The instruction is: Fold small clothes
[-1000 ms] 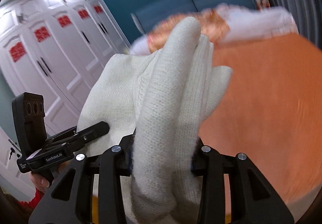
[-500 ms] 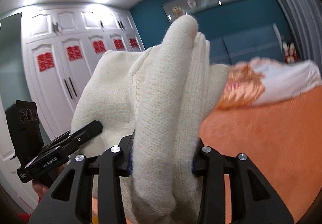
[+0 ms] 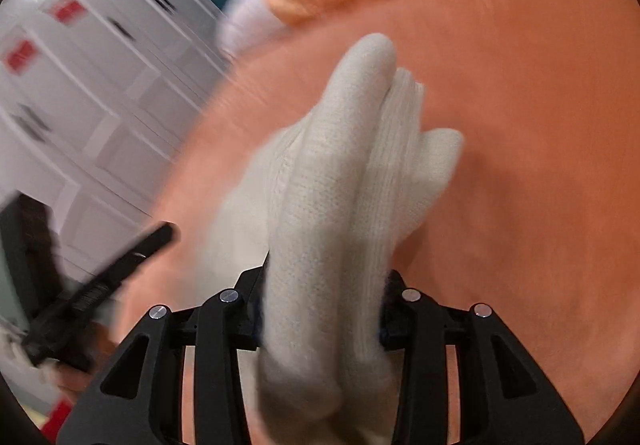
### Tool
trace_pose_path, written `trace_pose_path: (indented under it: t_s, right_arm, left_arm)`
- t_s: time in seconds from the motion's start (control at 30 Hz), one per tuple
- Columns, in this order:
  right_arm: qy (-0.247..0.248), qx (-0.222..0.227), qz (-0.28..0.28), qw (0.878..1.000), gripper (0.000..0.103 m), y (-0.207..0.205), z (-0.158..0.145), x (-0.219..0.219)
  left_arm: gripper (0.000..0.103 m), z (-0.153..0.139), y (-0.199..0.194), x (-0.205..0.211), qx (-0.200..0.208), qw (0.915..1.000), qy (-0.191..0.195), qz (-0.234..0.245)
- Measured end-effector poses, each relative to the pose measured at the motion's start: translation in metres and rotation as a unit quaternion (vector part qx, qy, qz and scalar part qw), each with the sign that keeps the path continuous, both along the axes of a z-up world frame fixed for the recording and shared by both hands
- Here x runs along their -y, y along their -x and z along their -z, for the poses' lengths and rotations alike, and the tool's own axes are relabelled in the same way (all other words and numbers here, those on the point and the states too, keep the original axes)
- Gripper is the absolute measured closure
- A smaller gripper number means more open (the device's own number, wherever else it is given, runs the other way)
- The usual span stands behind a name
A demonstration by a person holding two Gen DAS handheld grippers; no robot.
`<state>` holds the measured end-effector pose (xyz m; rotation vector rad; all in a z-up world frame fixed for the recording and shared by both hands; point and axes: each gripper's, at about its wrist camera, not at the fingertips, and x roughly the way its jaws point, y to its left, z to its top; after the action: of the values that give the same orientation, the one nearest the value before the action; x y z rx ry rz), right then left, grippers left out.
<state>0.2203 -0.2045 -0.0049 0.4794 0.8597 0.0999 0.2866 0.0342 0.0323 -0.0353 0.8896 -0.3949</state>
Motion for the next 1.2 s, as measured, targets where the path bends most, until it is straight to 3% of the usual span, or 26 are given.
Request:
trace_pose_path:
  t_s: [0.07,0.1,0.23,0.37,0.4,0.53,0.6,0.8,0.93,1.0,1.07,1.1,1.13,1.2]
  right_arm:
    - [-0.053,0.0,0.003,0.999,0.055,0.002,0.007,0.016]
    - [-0.063,-0.003,0.002,0.998,0.055,0.001,0.009,0.022]
    - [-0.04,-0.017,-0.025,0.999,0.055,-0.008,0.007,0.02]
    - [0.007,-0.018,-0.056,0.998,0.058,-0.016,-0.015,0.006]
    - [0.011,-0.019,-0.057,0.998,0.058,-0.02,-0.013,0.008]
    - [0.01,-0.066,-0.055,0.996,0.045,-0.035,0.007,0.019]
    - [-0.019,-0.069,-0.043,0.996,0.045,-0.027,0.0,0.025]
    - [0.015,-0.013,-0.007,1.0,0.042,0.049,-0.045,0.021]
    - [0.004,-0.034,-0.016,0.999,0.043,0.065,-0.028,0.016]
    - [0.022,-0.05,-0.023,0.998,0.049,0.062,-0.02,0.006]
    - [0.037,-0.047,-0.035,0.998,0.074,0.058,-0.023,-0.005]
    - [0.034,-0.046,-0.044,0.997,0.094,0.055,-0.027,-0.01]
    - [0.033,-0.036,-0.043,0.998,0.094,0.055,-0.035,-0.011]
    - [0.046,0.002,-0.035,0.998,0.095,0.062,-0.06,-0.011]
  left_arm:
    - [0.076,0.001,0.007,-0.003,0.014,0.9999,0.004,-0.002]
    - [0.069,-0.002,0.009,-0.005,0.012,0.9999,0.005,-0.002]
    - [0.063,-0.011,0.03,-0.011,0.004,0.9995,0.031,0.005]
    - [0.062,-0.015,0.056,-0.003,0.017,0.9998,0.01,0.009]
    - [0.057,-0.016,0.064,-0.001,0.019,0.9998,0.002,0.009]
    - [0.053,0.005,0.091,-0.002,0.003,0.9982,-0.06,0.006]
    - [0.053,0.016,0.096,-0.006,-0.001,0.9978,-0.067,0.0]
    - [0.052,0.01,0.121,0.001,0.014,0.9934,-0.096,0.061]
    - [0.052,0.031,0.116,-0.002,-0.009,0.9922,-0.113,0.05]
    - [0.052,0.031,0.111,-0.004,-0.005,0.9942,-0.102,0.035]
    - [0.052,0.028,0.102,-0.004,0.003,0.9945,-0.104,0.015]
    - [0.059,0.029,0.098,-0.004,0.002,0.993,-0.118,0.003]
    - [0.067,0.033,0.091,-0.006,-0.006,0.9907,-0.136,-0.011]
    - [0.077,0.035,0.083,-0.016,-0.031,0.9935,-0.109,-0.015]
